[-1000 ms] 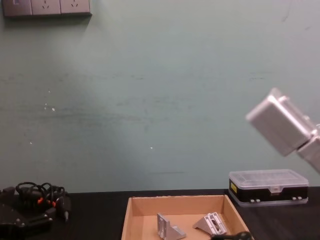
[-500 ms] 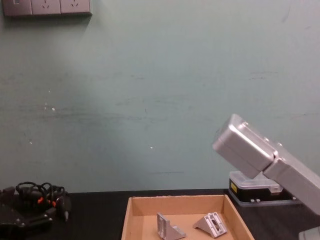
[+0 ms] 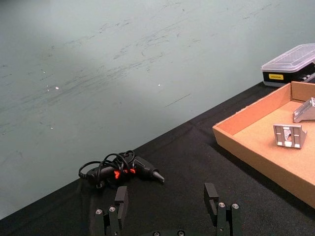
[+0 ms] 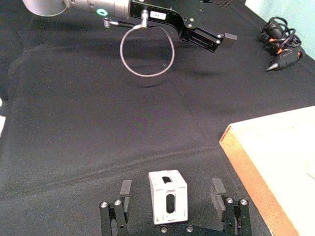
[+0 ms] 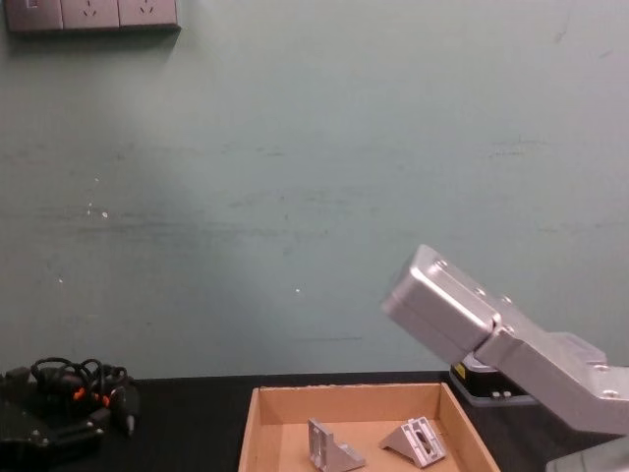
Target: Use one hand to pick up the angle iron from the table and place it into the box.
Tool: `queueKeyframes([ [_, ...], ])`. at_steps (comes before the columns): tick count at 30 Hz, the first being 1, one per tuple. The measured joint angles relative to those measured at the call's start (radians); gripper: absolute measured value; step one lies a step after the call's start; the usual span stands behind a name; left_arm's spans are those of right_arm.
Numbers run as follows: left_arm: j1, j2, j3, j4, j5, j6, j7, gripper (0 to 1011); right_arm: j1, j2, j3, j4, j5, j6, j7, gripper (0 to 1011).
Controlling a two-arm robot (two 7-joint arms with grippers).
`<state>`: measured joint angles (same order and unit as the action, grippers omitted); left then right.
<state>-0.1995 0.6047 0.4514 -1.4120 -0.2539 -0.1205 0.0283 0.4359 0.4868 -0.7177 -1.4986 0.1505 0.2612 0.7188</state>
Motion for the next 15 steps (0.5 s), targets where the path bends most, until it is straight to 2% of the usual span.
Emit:
queueKeyframes([
  [15,0.000,0.000,0.000,0.000,0.000,0.000,0.000,1011,0.042,-0.036,-0.040,0.065,-0.005,-0.003,-0.011,1004],
])
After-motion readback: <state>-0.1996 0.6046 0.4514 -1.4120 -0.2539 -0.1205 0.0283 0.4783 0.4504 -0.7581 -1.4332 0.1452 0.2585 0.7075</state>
